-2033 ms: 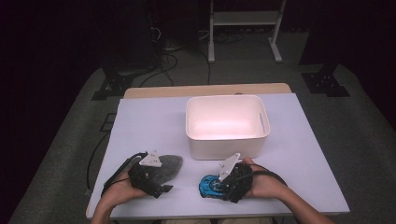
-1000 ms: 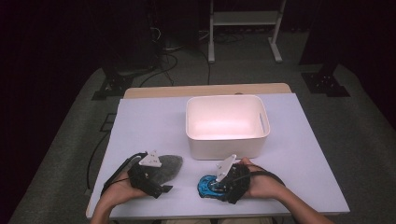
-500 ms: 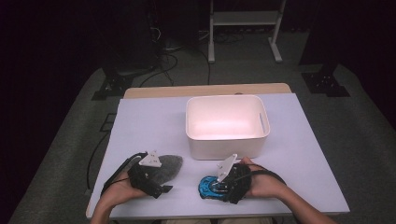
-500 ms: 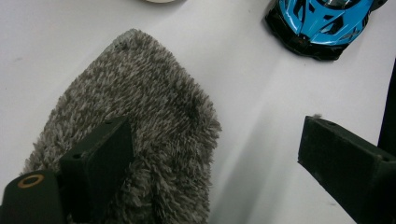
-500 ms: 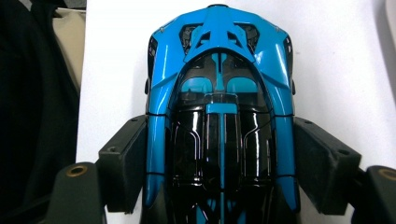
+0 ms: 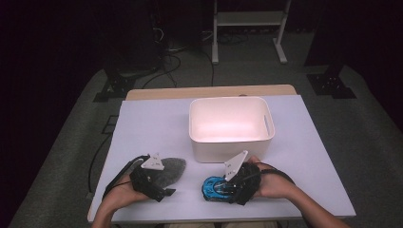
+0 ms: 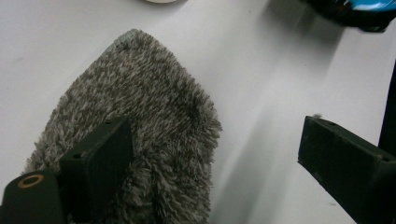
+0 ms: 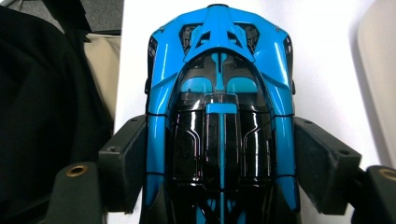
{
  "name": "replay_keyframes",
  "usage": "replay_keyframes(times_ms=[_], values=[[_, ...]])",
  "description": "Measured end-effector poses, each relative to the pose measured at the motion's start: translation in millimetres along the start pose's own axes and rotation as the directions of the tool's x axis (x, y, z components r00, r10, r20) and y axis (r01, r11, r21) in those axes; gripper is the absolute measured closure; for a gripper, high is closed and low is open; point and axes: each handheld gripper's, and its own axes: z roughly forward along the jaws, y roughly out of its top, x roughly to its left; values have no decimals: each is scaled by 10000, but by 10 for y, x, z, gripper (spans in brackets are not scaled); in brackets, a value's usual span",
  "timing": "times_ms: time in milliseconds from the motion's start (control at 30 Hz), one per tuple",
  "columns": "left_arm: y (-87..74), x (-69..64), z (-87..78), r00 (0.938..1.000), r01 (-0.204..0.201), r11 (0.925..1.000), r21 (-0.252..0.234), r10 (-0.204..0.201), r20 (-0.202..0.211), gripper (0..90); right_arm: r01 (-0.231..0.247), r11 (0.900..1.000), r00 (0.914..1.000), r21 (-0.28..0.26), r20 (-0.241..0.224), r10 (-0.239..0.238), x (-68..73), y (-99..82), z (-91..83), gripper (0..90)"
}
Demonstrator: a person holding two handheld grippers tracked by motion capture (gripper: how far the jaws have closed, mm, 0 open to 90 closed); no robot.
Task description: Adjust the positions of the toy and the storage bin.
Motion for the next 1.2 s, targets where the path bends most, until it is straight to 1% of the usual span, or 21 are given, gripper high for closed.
replay_keyframes(times_ms=[167,400,500,633,767,833,933,967,1033,1100,1167,1200], values=[[-2,1,-1,10000,7,10000,-9,-7,14,97,45,9999,10000,-135,-42,-46,8,56,-151,253],[-7,8,1,10000,25,10000,-53,-25,39,97,311,9990,9995,-335,-72,-313,36,184,-385,253],[-12,14,3,10000,59,9999,-96,-59,38,96,500,9984,9987,-279,42,-499,54,258,-492,253],[-16,23,-1,10000,73,9999,-104,-72,31,97,543,9980,9985,-315,14,-543,60,336,-605,253],[-24,35,-2,9999,113,9999,-81,-113,52,97,713,9968,9975,-353,13,-713,64,427,-720,253],[-27,37,-1,9999,137,9999,-77,-136,61,96,745,9962,9972,-444,-34,-747,58,475,-784,253],[-34,51,-12,9999,151,9998,-113,-150,20,97,793,9960,9969,-416,23,-792,45,549,-887,253],[-36,50,-11,9998,210,9996,-176,-210,14,96,834,9957,9965,-415,86,-831,37,571,-919,253],[-40,53,-10,9997,244,9995,-198,-244,15,96,769,9964,9970,-367,85,-767,22,612,-987,253],[-42,56,-7,9997,244,9995,-204,-243,48,96,869,9955,9961,-368,192,-862,-6,655,-1046,253],[-43,61,-8,9997,247,9996,-166,-246,61,97,835,9959,9963,-358,210,-828,-36,693,-1105,253],[-43,66,-11,9997,239,9996,-158,-238,68,97,836,9960,9962,-309,290,-827,-46,714,-1130,253]])
